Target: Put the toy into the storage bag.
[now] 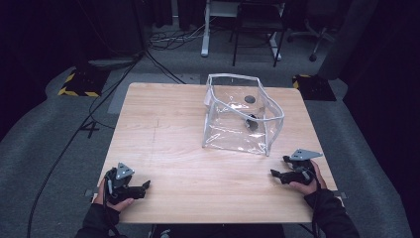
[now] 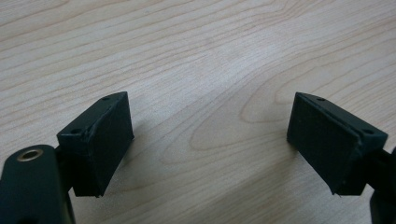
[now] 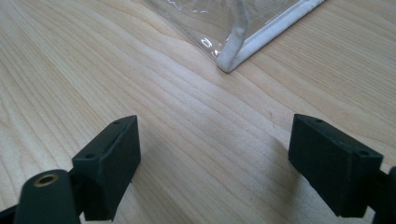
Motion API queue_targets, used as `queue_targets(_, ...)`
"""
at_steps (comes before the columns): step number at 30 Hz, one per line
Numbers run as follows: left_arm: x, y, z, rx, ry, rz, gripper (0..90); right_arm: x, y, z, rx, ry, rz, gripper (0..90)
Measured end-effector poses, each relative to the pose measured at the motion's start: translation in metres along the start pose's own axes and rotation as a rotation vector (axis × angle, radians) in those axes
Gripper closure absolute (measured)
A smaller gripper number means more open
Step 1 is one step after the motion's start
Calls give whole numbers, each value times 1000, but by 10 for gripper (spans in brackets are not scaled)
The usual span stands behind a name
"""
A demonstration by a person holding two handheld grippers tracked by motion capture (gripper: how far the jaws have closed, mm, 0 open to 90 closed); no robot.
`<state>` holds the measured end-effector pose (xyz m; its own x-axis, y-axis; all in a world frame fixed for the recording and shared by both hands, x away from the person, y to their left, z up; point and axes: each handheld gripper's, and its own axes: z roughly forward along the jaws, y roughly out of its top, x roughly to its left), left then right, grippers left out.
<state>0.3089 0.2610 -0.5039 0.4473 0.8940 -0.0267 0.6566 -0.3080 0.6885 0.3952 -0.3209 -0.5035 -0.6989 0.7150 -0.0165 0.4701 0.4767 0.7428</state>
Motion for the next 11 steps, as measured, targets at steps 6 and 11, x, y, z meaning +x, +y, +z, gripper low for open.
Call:
queue_targets(6, 0, 0, 0, 0, 1, 1, 145, 0, 0, 0, 0, 0, -1, 170)
queue_targets(11, 0, 0, 1, -2, 0, -5, 146, 0, 0, 0, 0, 1, -1, 170)
